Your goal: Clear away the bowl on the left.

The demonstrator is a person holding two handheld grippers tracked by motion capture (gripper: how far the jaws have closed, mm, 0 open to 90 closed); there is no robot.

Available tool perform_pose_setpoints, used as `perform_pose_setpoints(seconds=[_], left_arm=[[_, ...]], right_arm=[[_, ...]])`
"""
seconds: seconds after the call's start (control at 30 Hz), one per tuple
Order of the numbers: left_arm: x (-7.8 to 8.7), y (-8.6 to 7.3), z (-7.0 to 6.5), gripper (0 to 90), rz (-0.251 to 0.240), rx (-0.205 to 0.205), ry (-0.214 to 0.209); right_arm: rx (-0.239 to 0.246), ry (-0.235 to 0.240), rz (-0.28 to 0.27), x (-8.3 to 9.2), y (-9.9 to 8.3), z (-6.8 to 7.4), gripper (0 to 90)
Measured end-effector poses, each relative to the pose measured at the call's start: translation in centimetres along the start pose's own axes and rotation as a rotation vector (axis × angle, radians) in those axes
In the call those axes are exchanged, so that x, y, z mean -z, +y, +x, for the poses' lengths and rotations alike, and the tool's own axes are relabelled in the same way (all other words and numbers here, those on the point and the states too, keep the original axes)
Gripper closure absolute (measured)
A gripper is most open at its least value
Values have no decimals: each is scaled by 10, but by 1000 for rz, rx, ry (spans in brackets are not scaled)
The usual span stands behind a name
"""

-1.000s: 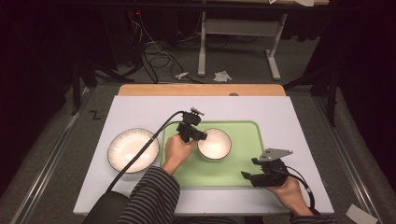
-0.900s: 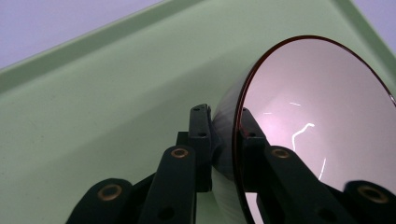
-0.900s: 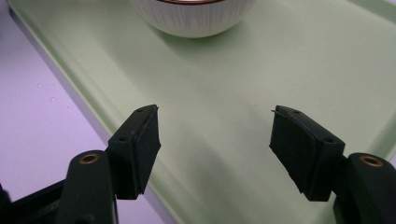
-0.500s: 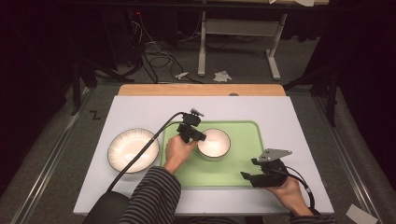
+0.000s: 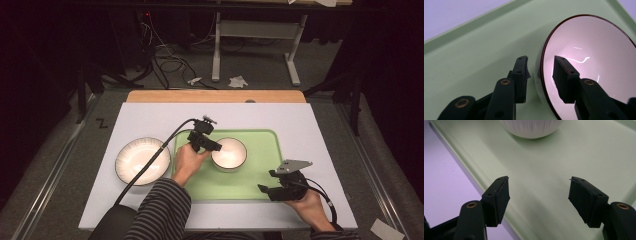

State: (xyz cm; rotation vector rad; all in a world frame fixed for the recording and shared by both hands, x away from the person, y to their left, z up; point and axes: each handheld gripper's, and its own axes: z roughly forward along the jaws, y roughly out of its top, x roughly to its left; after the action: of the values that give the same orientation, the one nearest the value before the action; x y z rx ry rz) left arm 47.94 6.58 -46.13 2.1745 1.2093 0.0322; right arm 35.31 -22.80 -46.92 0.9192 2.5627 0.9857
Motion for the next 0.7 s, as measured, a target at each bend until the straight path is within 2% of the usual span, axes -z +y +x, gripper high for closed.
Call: perform_pose_setpoints(seconds=[0.2,0.7], left_arm=[[8,0,-2,552,-11,-12,-15],[24,-3,-6,518,-29,-44,-9]], right_arm=[[10,-5,12,0,0,-1,344],[1,-4,7,0,0,0,344]])
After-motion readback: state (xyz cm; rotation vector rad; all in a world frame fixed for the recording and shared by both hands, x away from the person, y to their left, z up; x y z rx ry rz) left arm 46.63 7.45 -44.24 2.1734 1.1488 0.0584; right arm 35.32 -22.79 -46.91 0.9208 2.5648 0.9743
